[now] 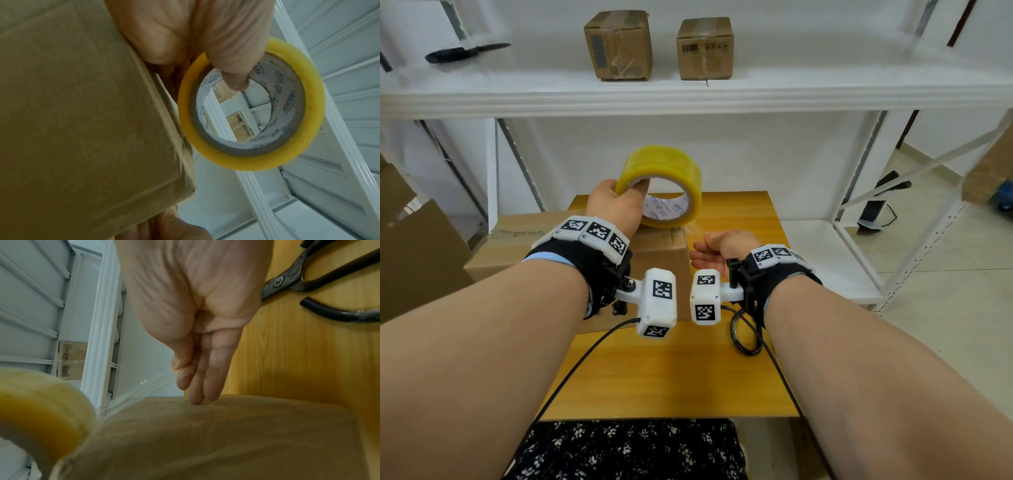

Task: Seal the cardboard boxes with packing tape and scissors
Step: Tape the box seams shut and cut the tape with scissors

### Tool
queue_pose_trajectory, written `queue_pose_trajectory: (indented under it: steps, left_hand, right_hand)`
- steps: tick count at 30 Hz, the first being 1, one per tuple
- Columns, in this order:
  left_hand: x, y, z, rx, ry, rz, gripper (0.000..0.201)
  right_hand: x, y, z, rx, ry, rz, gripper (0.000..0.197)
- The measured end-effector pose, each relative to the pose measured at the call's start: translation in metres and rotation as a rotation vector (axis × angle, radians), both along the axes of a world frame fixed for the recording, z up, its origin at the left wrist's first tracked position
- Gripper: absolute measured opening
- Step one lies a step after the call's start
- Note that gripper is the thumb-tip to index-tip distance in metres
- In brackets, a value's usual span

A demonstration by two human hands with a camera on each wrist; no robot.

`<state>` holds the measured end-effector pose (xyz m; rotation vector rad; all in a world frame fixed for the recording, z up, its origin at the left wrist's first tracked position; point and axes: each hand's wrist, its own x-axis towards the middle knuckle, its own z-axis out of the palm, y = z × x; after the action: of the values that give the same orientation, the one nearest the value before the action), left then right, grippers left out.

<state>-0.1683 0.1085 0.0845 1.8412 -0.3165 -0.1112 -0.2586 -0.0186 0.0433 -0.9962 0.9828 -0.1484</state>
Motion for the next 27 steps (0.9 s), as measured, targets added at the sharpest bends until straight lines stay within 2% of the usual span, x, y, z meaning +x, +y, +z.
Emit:
queue_pose_trajectory:
  steps: [5, 10, 14, 20, 24, 27]
  left_hand:
    - [0.001, 0.000, -0.002, 0.037, -0.037, -0.007, 0.040]
    - [0.005, -0.001, -0.004, 0.037, -0.041, 0.011, 0.033]
    - [0.007, -0.001, -0.004, 0.087, -0.069, 0.016, 0.044]
    - [0.007, 0.000, 0.000, 0.211, -0.107, 0.028, 0.044]
    - [0.006, 0.001, -0.001, 0.201, -0.096, 0.042, 0.038]
    - [0.008, 0.001, -0.003, 0.096, -0.061, 0.061, 0.039]
  right_hand:
    - [0.004, -0.005, -0.012, -0.016, 0.009, 0.034, 0.025]
    - [0.009, -0.011, -0.021, -0.086, 0.067, 0.145, 0.034]
    - [0.010, -0.014, -0.032, -0.034, 0.000, 0.065, 0.019]
    - [0.012, -0.014, -0.045, -0.081, 0.041, 0.107, 0.021]
    - [0.013, -0.018, -0.047, -0.119, 0.048, 0.156, 0.015]
    - [0.013, -0.023, -0.045, -0.128, 0.038, 0.168, 0.011]
